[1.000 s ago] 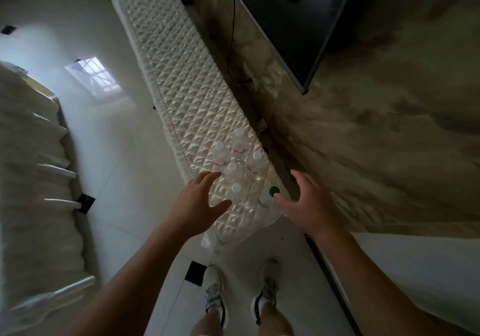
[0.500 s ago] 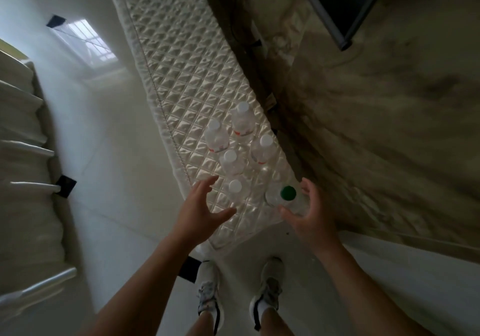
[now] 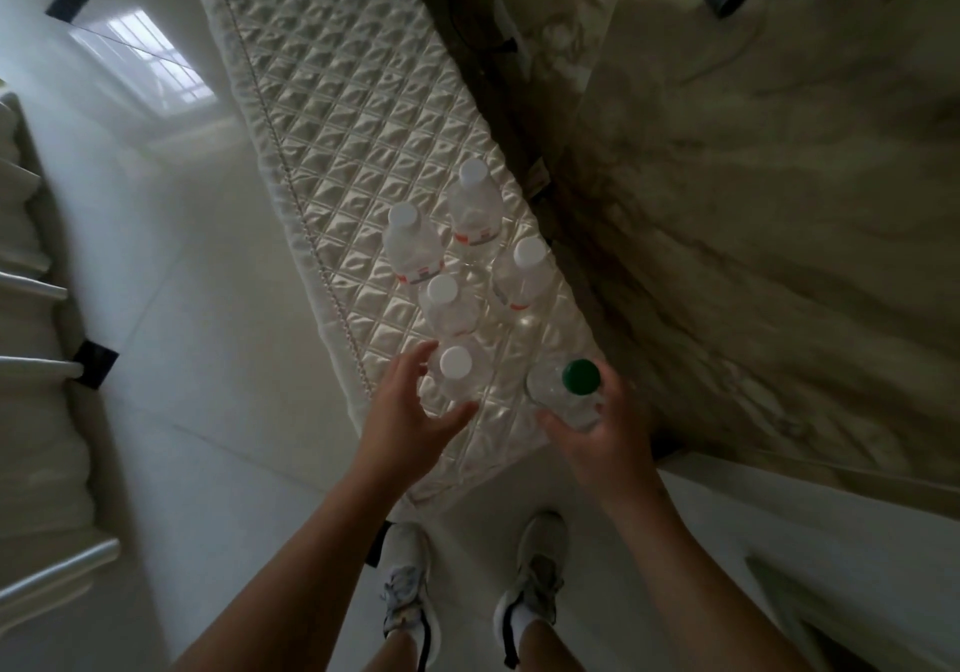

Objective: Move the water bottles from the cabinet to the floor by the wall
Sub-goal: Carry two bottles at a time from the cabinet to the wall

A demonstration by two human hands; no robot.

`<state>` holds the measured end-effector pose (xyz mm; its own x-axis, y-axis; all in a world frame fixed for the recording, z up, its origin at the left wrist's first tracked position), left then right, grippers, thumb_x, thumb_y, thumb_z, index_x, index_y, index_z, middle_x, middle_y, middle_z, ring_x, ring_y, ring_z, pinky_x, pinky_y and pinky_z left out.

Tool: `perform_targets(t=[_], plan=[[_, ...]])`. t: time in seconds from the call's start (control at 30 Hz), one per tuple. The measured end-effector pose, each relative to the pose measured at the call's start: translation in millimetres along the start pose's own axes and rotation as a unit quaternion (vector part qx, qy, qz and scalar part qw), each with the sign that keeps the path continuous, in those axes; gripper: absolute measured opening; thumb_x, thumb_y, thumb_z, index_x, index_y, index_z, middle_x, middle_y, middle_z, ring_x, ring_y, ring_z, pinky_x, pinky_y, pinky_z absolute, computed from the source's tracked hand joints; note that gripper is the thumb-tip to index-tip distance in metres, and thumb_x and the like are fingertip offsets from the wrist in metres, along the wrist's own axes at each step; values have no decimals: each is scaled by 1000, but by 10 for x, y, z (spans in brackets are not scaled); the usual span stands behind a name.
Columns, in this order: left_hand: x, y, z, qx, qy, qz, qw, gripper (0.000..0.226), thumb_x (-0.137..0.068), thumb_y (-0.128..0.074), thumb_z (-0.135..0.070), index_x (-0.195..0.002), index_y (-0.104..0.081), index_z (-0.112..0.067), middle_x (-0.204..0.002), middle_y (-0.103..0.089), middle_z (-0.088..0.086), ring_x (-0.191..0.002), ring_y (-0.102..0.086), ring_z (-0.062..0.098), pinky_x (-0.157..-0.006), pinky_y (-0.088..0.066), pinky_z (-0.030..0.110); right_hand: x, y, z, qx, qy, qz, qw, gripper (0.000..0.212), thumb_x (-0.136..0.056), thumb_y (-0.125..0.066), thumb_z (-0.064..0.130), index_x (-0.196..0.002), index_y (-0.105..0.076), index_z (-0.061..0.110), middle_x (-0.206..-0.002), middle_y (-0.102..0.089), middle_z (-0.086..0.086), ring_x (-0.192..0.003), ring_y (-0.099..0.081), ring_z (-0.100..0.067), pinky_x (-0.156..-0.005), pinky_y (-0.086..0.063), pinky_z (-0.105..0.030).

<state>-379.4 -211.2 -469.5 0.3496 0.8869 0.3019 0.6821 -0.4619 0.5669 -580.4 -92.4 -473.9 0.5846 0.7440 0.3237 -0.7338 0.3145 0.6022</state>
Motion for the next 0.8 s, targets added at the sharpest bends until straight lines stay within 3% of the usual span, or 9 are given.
perform_targets(t=[0.2, 0.43, 0.6, 0.8], plan=[[-11, -44, -2, 5, -10, -26, 1000, 73, -70, -84, -38, -133, -48, -28, -126, -54, -11, -110, -53, 7, -89, -54, 41, -57, -8, 68, -5, 20, -21, 1000, 73, -71, -84, 37, -133, -49, 20, -118, -52, 11, -108, -53, -5, -90, -44, -21], [86, -1, 18, 21, -7, -48, 999, 74, -67, -86, -39, -131, -52, -27, -126, -58, -9, -109, -56, 7, -86, -56, 35, -75, 12, 170, 23, 47, -13, 999, 59, -72, -83, 37, -122, -56, 25, -105, -51, 17, -95, -50, 0, -77, -31, -3], [232, 163, -32, 22, -19, -67, 997, 72, -66, -85, -43, -128, -54, -28, -120, -60, -13, -107, -58, 7, -86, -54, 36, -26, 112, 281, 15, 55, 7, 998, 56, -72, -82, 39, -115, -46, 41, -103, -52, 20, -95, -51, 1, -78, -36, -9], [490, 589, -404, 36, -42, -92, 994, 68, -65, -87, -39, -124, -56, -28, -116, -62, -11, -106, -60, 6, -88, -54, 35, 129, 393, 651, -10, 68, 15, 997, 61, -69, -84, 41, -121, -54, 34, -109, -56, 20, -99, -55, 0, -86, -47, -24]])
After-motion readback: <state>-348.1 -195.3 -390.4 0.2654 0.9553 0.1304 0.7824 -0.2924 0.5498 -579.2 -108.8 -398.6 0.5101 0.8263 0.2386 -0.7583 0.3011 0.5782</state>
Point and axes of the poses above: each hand's wrist, its own x-axis away from the middle knuckle, its own y-axis out of the back of the hand, z = x × y, the point moved 3 cm from there along -x, towards the middle knuckle
